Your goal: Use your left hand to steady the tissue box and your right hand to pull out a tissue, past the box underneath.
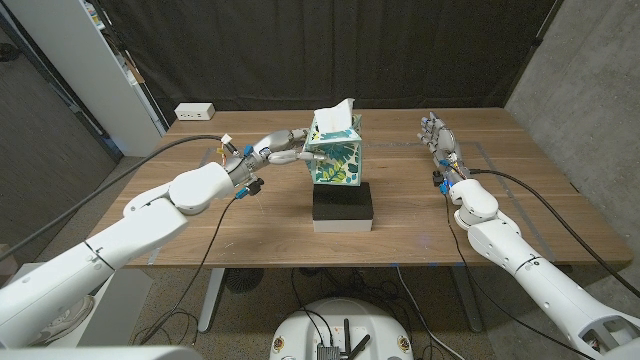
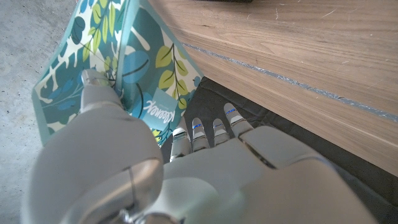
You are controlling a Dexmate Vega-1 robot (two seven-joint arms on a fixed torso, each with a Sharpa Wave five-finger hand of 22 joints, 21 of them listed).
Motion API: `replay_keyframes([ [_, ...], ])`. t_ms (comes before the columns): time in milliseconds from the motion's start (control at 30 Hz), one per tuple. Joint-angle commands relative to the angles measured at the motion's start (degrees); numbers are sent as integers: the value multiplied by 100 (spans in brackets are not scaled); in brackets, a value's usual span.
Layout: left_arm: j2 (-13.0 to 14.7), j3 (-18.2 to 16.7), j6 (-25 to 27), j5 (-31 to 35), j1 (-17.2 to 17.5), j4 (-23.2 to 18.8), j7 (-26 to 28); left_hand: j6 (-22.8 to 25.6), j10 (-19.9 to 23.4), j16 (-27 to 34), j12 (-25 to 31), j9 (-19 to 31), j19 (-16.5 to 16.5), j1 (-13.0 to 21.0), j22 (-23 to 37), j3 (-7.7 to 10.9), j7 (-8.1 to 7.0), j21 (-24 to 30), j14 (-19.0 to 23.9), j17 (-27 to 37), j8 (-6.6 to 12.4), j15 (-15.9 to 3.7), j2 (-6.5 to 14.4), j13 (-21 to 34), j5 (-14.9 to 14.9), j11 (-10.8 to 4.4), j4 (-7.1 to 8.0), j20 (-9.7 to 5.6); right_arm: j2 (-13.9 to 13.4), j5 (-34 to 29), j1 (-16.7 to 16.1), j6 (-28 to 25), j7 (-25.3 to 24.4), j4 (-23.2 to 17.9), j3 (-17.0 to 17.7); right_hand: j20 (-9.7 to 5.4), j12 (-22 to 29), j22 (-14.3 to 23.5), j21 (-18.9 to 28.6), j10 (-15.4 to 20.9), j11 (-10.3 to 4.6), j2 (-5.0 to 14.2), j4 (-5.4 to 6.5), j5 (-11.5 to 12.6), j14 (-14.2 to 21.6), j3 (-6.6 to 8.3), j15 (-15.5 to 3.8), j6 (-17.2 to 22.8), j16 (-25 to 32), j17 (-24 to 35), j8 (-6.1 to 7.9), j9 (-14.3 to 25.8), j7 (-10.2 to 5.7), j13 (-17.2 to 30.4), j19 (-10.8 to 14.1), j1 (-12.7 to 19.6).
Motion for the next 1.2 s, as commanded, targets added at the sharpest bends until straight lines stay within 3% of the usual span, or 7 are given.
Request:
replay_keyframes([
  [33,-68,-10,-162,-59,14,85,-3,63,-9,-24,-14,232,-102,-41,13,161,-132,-28,-57,13,56,-41,39,16,-48,18,98,-49,-51,124,-240,13,2,-274,58,-99,-17,11,23,49,-4,189,87,23,14,18,-67,0,-6,45,-25,20,51,20,44,-128],
  [300,-69,-8,-149,-22,27,61,21,94,-13,-23,-14,272,-203,-60,13,189,-128,-43,-75,12,104,-62,50,16,-78,19,86,-92,-219,247,-581,-129,-82,-670,180,-30,-92,5,-38,-186,74,115,259,37,-158,-55,44,-255,-70,81,-90,14,160,15,-108,-364],
  [1200,-108,-3,-24,197,44,-37,202,29,-104,-45,-35,383,-349,-103,13,274,-141,-27,-260,11,180,-79,71,15,-137,50,44,-27,-314,210,-1414,80,-478,-1321,519,-44,-76,1,-55,-217,60,138,276,70,-188,9,33,-308,-105,49,-71,8,151,9,-192,-364],
])
